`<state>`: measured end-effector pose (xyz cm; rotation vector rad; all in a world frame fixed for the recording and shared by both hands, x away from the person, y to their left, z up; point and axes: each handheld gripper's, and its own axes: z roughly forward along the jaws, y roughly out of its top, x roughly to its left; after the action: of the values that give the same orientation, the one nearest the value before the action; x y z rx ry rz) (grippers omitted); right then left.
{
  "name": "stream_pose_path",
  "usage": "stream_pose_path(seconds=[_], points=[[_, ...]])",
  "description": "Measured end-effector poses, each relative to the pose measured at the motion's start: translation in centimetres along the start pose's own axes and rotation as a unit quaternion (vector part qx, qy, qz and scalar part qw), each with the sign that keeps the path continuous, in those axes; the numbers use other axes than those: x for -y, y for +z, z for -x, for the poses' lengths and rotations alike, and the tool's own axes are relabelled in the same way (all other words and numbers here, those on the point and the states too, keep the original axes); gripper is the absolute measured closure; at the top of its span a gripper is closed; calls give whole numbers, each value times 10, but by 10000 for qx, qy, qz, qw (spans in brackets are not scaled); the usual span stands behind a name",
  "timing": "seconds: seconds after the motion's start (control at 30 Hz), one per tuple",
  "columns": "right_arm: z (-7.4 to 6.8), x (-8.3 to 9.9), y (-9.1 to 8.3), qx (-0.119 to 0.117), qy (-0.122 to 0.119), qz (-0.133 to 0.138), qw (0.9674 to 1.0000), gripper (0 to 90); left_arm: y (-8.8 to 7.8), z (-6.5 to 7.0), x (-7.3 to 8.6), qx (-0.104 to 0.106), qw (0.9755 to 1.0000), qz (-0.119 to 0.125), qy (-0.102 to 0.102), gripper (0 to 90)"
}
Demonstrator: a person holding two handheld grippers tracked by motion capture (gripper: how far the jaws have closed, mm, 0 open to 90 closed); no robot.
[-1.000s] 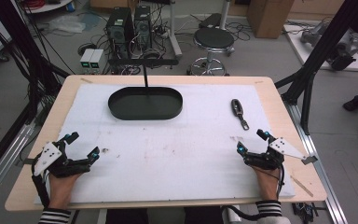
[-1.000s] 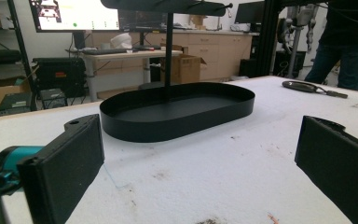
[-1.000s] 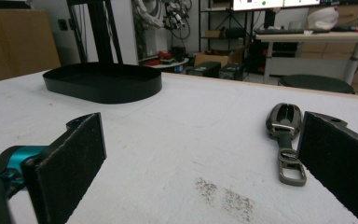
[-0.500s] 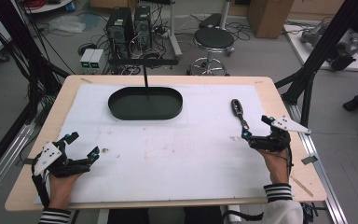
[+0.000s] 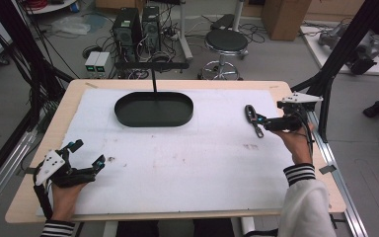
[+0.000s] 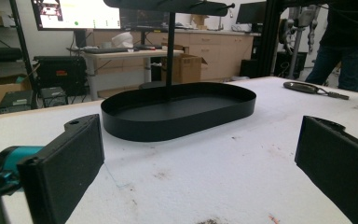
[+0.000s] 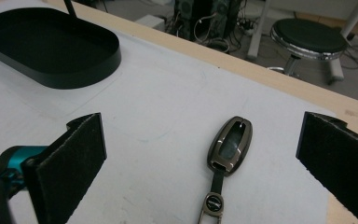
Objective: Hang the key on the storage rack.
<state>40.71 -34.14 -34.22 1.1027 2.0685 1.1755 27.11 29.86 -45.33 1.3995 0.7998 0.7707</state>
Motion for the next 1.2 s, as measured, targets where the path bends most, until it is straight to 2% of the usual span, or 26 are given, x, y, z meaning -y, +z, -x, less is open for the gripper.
stream_pose_path(seconds=[0.2,0.3,0.53,0.6,0.63,0.67,0.7,0.73,0.83,0.87,0.9,0.97,1.0,1.2], points=[[9,-13,16,16,61,-538,9985,4,0,0,0,0,10000,-4,-7,17],[13,-17,28,-25,63,-925,9957,5,0,0,0,-3,10000,-15,-6,17],[18,-20,45,23,14,-1299,9915,5,0,0,0,-10,10000,-12,-18,17],[19,-19,50,47,83,-1361,9907,6,0,0,0,-7,10000,-15,-15,17],[20,-16,55,54,133,-1543,9879,11,0,0,0,-8,10000,-14,-12,17],[20,-16,55,54,133,-1543,9879,11,0,0,0,-9,10000,-11,-11,17],[21,-14,60,56,119,-1712,9852,11,0,0,0,-8,10000,-13,-5,17],[21,-14,60,56,119,-1712,9852,11,0,0,0,-10,10000,-14,-2,17],[24,-11,66,54,229,-1868,9821,43,0,0,0,-9,10000,-14,-4,17],[26,-9,69,68,304,-1954,9802,43,0,0,0,-11,10000,-14,0,17],[26,-9,69,68,304,-1954,9802,43,0,0,0,-7,10000,-12,5,17],[27,-6,75,95,334,-2107,9769,44,0,0,0,-8,10000,-12,6,17],[27,-6,75,95,334,-2107,9769,44,0,0,0,-7,10000,-14,5,17],[27,0,87,111,387,-2466,9683,90,0,0,0,-7,10000,-14,15,17]])
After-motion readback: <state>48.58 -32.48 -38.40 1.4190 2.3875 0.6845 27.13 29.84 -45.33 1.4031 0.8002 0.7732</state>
